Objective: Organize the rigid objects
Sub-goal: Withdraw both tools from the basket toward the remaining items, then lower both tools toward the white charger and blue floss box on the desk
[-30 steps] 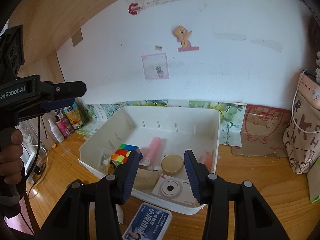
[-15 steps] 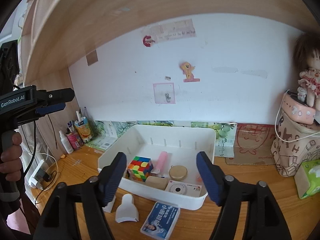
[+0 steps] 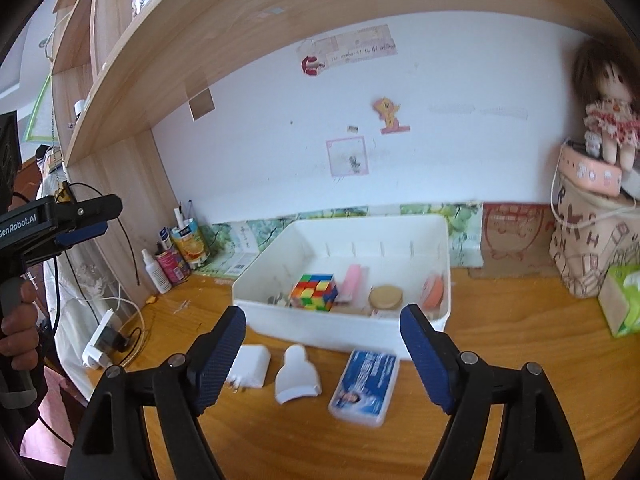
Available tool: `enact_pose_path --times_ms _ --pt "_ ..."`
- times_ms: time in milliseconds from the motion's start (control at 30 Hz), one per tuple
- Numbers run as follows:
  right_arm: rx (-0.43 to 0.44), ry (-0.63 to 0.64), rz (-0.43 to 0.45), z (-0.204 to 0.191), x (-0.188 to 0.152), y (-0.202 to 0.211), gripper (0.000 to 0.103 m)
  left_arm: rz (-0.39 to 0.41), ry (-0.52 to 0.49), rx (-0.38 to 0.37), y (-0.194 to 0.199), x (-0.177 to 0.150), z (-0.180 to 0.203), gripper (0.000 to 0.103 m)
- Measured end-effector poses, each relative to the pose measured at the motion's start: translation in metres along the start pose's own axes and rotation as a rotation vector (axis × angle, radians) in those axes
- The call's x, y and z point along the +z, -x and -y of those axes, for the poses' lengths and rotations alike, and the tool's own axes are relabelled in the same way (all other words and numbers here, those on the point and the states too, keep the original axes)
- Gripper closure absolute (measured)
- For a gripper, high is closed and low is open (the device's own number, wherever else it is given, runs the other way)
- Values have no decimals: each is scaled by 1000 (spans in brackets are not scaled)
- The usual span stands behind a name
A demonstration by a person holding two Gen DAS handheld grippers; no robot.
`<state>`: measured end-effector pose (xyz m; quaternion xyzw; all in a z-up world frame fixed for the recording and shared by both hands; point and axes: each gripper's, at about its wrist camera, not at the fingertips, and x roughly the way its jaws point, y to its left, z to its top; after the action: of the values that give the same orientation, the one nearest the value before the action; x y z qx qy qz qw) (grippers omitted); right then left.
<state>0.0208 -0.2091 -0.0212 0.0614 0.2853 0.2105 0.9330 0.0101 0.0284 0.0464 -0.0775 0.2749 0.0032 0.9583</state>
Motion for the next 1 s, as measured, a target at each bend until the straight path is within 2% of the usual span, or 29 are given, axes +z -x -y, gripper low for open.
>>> enact_pose_path --times_ms 233,533,767,1000 --pt "5 -48 -53 -4 -21 -1 23 -65 14 50 4 -16 -9 29" --pt "-4 -148 -127 9 -36 -17 23 -134 25 85 -1 -27 -15 28" --pt "-16 -236 -204 23 -48 -37 23 -221 38 103 -22 -33 -22 28" --pt "-36 -310 -280 31 -58 -63 23 -353 45 109 -57 -41 -32 25"
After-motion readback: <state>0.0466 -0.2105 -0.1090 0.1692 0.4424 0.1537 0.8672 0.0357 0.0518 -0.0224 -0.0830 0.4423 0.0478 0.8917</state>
